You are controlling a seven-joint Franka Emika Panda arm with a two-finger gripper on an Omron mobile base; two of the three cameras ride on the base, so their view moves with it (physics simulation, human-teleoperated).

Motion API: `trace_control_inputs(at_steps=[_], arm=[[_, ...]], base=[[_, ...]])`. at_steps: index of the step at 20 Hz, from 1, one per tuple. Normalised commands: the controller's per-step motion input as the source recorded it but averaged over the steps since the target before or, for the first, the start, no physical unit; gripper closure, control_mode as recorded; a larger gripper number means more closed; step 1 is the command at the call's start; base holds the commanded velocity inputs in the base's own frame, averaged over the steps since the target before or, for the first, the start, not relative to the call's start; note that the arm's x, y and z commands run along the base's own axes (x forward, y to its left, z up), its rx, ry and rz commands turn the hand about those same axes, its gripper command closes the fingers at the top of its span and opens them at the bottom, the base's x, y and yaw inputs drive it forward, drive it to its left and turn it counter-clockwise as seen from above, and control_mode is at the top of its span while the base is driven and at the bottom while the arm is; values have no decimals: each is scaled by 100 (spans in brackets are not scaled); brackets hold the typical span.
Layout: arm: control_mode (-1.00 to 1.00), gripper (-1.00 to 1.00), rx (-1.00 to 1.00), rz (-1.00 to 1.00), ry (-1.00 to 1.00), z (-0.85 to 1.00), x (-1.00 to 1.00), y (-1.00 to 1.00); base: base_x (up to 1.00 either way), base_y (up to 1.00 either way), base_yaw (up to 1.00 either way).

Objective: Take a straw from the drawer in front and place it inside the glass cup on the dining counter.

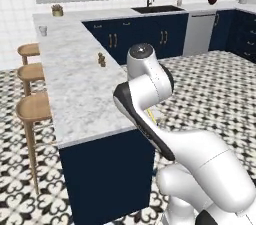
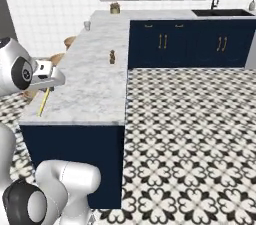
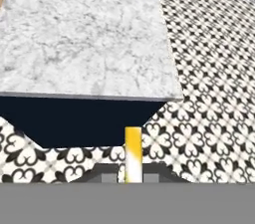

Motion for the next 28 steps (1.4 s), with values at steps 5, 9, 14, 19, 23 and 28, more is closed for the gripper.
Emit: trace_control_inputs(at_steps=[5, 9, 14, 19, 23, 28], arm=[[100, 100, 0, 0, 0, 0, 0, 0], [100, 100, 0, 0, 0, 0, 0, 0], [100, 100, 0, 0, 0, 0, 0, 0], [100, 100, 0, 0, 0, 0, 0, 0], [100, 100, 0, 0, 0, 0, 0, 0], [100, 100, 0, 0, 0, 0, 0, 0]], base=[[0, 100, -34], [0, 100, -39], [2, 100, -40], [9, 100, -40], [14, 100, -41], [5, 100, -40]])
